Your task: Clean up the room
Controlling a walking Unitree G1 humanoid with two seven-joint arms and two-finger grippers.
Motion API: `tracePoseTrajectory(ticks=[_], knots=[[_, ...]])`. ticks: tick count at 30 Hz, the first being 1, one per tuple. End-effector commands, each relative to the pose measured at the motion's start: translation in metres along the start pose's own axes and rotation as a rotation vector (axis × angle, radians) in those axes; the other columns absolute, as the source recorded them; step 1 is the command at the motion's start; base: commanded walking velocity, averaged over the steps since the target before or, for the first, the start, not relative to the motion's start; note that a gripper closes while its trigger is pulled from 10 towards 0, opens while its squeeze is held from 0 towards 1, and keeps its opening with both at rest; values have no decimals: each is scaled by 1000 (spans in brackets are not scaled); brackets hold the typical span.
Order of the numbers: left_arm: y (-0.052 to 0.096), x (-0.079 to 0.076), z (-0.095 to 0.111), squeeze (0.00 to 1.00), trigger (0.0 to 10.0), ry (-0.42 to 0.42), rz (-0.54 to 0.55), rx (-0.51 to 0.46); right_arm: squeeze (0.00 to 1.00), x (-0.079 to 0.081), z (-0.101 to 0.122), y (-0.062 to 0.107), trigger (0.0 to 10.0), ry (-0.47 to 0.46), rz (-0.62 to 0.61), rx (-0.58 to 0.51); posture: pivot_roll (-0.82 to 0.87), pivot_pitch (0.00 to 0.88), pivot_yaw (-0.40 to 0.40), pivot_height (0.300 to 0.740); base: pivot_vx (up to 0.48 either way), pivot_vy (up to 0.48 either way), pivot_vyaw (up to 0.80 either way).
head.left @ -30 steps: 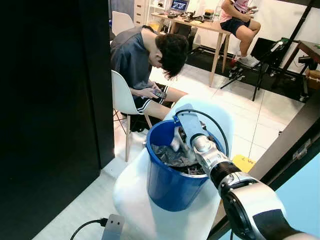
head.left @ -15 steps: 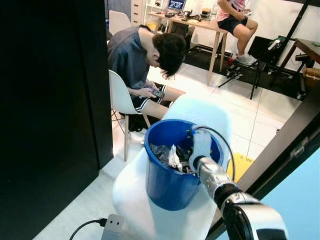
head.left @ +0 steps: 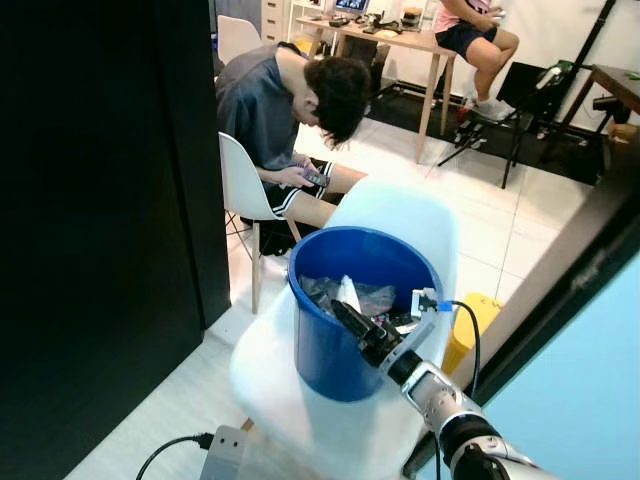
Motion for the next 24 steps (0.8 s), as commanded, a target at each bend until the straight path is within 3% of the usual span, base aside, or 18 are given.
tracePoseTrajectory(ticks=[1, 5, 11, 14, 15, 16, 17, 20, 22, 24], knots=[[0, -1, -4, 0, 10000, -16, -4, 15, 0, 0, -5, 5, 10000, -15, 14, 14, -33, 0, -73, 740, -352, 0, 0], [0, -1, -3, 0, 10000, -25, -2, 10, 0, 14, -9, 18, 10000, -52, 203, 9, -37, 0, -74, 740, -356, 0, 0], [0, -1, -3, 0, 10000, -28, -5, 11, 0, 19, -9, 23, 10000, -55, 273, 26, -40, 0, -79, 740, -356, 0, 0], [0, -2, -3, 0, 10000, -27, -7, 11, 0, 6, -22, 26, 10000, -20, 146, 119, -38, 0, -83, 740, -356, 0, 0], [0, -2, -3, 0, 10000, -27, -8, 10, 0, -9, -35, 31, 10000, 14, 5, 208, -42, 0, -83, 740, -356, 0, 0], [0, -2, -3, 0, 10000, -27, -8, 10, 0, -9, -35, 31, 10000, 14, 5, 208, -42, 0, -83, 740, -356, 0, 0], [0, -3, -3, 0, 10000, -28, -10, 10, 0, -35, -55, 50, 10000, 103, -231, 359, -42, 0, -84, 740, -356, 0, 0], [0, -3, -3, 0, 10000, -29, -11, 10, 0, -44, -61, 60, 10000, 138, -321, 406, -43, 0, -85, 740, -354, 0, 0], [0, -4, -3, 0, 10000, -29, -12, 10, 0, -60, -75, 84, 10000, 149, -483, 500, -39, 0, -86, 740, -356, 0, 0], [0, -4, -3, 0, 10000, -30, -12, 10, 0, -66, -85, 100, 10000, 169, -557, 559, -39, 0, -86, 740, -356, 0, 0]])
Point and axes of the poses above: a point about 5 cm out from each wrist's last joint towards the gripper, its own y axis pointing back from the gripper into the wrist, its own z axis along the axis of the wrist's last joint, x = y × z, the point moved 4 cm from there along -y, pointing out of the wrist towards the gripper, and after that the axes turned 13 degrees about y, right-handed, at the moved point
